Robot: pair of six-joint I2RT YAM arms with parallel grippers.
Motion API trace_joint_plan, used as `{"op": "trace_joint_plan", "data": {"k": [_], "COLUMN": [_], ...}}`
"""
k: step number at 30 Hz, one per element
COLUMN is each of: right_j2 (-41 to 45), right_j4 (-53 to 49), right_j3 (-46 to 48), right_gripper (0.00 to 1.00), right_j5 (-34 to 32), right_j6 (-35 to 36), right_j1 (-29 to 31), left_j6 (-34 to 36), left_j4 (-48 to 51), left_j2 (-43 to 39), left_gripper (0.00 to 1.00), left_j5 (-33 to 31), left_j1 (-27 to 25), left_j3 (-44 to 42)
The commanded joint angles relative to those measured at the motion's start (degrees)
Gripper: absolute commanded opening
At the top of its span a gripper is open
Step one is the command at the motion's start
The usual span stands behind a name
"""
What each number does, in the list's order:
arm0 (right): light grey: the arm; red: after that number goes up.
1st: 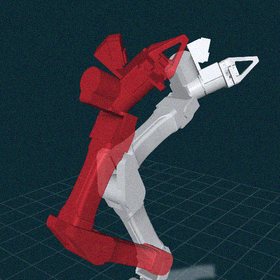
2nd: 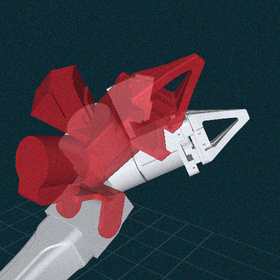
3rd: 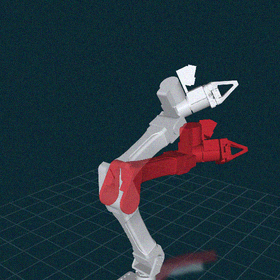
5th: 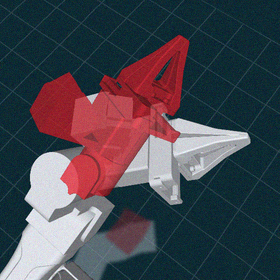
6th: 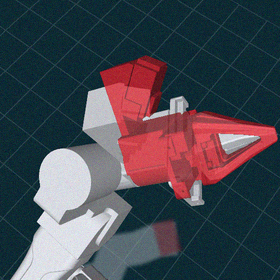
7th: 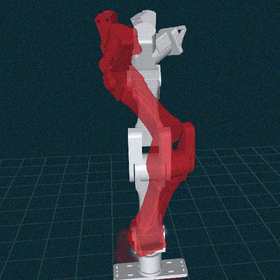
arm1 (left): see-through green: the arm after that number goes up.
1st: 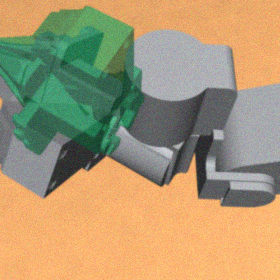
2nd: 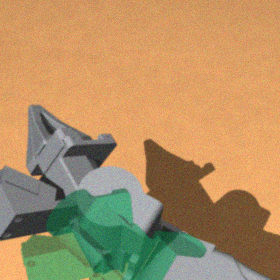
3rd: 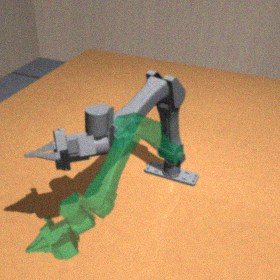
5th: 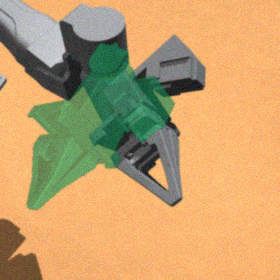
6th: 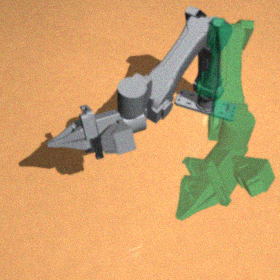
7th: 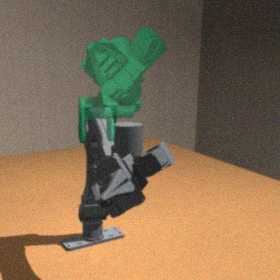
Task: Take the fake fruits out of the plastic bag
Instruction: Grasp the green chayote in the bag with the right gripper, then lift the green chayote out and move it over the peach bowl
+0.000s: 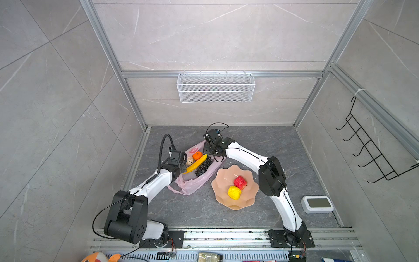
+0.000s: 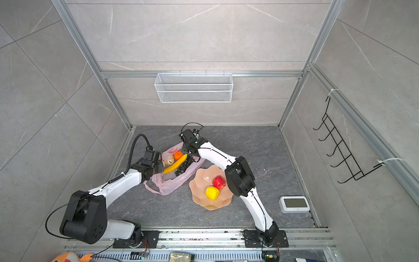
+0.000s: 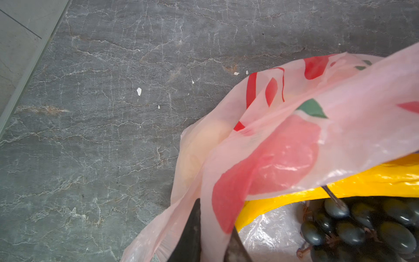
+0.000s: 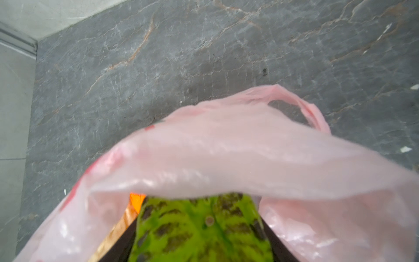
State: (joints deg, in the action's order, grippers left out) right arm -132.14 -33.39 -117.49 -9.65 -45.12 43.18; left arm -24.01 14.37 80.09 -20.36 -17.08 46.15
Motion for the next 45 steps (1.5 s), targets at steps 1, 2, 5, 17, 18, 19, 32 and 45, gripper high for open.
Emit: {"op": "trace_joint_plan", "data": {"k": [1,2,5,17,18,19,32,45], "right_j2": [4.27,4.85,7.14,14.09,14.75,15.46,31.35,35.22], "right_j4": [1.75,1.75,1.69,1.72,1.14,0.26,-14.67,-37.28], "right_j3": [2.43,2.92,4.8,10.82,11.06,11.3,25.89,32.34], "right_gripper": [0.61,0.61,0.6,0.59,0.6,0.59,0.59,0.59], "right_j5": [2.72,3.17,3.32,2.68,2.45,2.51,3.34,-3.3], "right_j6": [2.5,2.87,4.39,13.09,13.97,15.11,26.5,30.78], "right_j1": [0.74,0.87,1.29,1.54,1.48,1.46,1.93,6.49], "left_j6": [0.1,0.14,0.32,0.37,0.37,0.45,0.47,0.63], "left_j4": [-1.78,-1.79,-1.63,-1.54,-1.62,-1.58,-1.36,-1.33], "left_j2": [-1.61,-1.61,-1.69,-2.29,-2.31,-2.31,-2.23,-2.18], "left_gripper": [0.14,0.14,0.14,0.14,0.14,0.14,0.14,0.14], "left_j5": [0.42,0.23,-0.29,0.21,0.21,0.1,0.32,0.29], "left_j1": [0.21,0.18,0.2,0.16,0.19,0.19,0.15,0.2], "left_j3": [-0.54,-0.54,-0.45,-0.58,-0.62,-0.62,-0.54,-0.54]}}
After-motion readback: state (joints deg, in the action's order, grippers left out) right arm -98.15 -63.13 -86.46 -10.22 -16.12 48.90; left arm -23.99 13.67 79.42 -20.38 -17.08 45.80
